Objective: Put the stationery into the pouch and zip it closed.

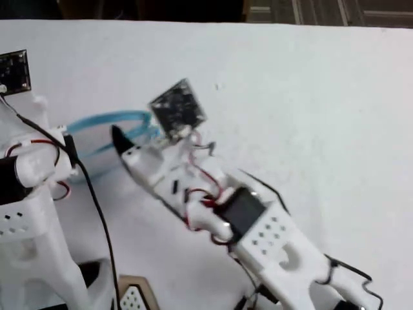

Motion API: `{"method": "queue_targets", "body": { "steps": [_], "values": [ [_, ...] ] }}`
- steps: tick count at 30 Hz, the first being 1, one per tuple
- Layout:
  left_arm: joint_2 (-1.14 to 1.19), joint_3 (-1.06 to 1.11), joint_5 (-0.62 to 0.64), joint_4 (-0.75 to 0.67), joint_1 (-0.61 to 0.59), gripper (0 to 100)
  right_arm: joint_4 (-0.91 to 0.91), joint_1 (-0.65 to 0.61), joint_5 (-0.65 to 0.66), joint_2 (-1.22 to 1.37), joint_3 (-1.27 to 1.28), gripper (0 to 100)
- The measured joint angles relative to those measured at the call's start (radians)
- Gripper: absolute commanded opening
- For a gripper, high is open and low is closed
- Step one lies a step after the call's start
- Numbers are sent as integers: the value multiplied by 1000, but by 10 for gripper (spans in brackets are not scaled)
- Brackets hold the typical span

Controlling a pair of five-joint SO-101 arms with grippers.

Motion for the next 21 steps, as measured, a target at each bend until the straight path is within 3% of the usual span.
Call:
{"method": "queue_targets", "body": {
  "steps": [6,10,16,21],
  "values": [
    [0,0,0,0,0,23,204,178,5,-100,3,328],
    [0,0,0,0,0,23,252,222,91,-104,141,328],
    [0,0,0,-12,0,23,8,227,141,8,471,329],
    [0,0,0,-14,0,23,-183,230,141,160,516,329]
  ]
}}
